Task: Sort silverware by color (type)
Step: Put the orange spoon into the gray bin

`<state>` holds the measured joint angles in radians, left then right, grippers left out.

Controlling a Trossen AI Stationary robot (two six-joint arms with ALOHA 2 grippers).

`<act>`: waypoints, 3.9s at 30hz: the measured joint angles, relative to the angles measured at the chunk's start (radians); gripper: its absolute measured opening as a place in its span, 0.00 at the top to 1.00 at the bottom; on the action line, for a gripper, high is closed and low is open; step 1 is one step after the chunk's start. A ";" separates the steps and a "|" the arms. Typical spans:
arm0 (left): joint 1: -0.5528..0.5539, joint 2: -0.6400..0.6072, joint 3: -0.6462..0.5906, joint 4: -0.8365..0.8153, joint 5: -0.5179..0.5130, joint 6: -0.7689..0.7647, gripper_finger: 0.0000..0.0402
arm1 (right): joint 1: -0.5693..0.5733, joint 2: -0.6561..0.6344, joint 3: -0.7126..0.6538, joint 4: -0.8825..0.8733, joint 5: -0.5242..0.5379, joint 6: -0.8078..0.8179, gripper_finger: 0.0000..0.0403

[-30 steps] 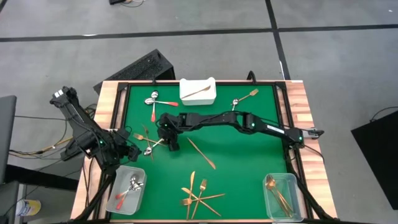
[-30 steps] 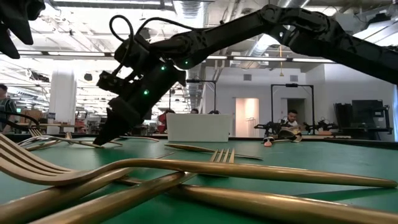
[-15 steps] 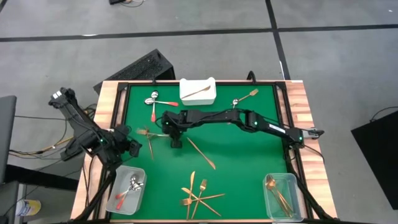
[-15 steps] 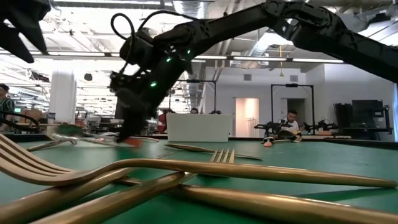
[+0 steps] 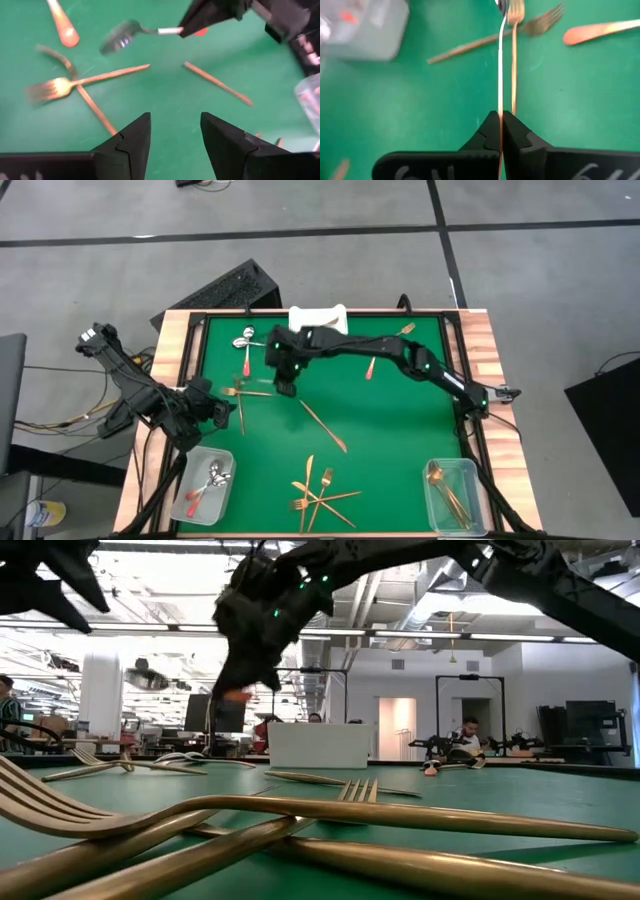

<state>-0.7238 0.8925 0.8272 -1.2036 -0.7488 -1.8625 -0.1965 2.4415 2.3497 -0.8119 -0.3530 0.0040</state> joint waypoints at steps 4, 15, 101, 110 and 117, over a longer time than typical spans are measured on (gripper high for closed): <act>0.000 0.000 0.000 0.064 -0.096 0.070 0.60 | -0.039 -0.048 0.002 0.052 -0.048 0.064 0.97; 0.000 -0.001 0.000 0.103 -0.232 0.115 0.60 | -0.054 -0.160 0.002 0.069 -0.132 0.119 0.97; 0.800 0.056 0.000 0.943 0.833 1.138 1.00 | 0.070 -0.876 -1.404 1.409 0.297 0.581 0.67; 0.470 -0.127 0.000 0.317 0.923 0.568 1.00 | 0.004 -0.905 -1.405 1.096 0.296 0.679 0.53; 0.127 -0.125 -0.027 0.222 0.764 0.304 1.00 | 0.014 -0.905 -1.405 1.078 0.297 0.675 0.53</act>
<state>-0.5965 0.7674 0.7997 -0.9819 0.0148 -1.5585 -0.1821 1.5364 0.9451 0.2666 -0.0563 0.6790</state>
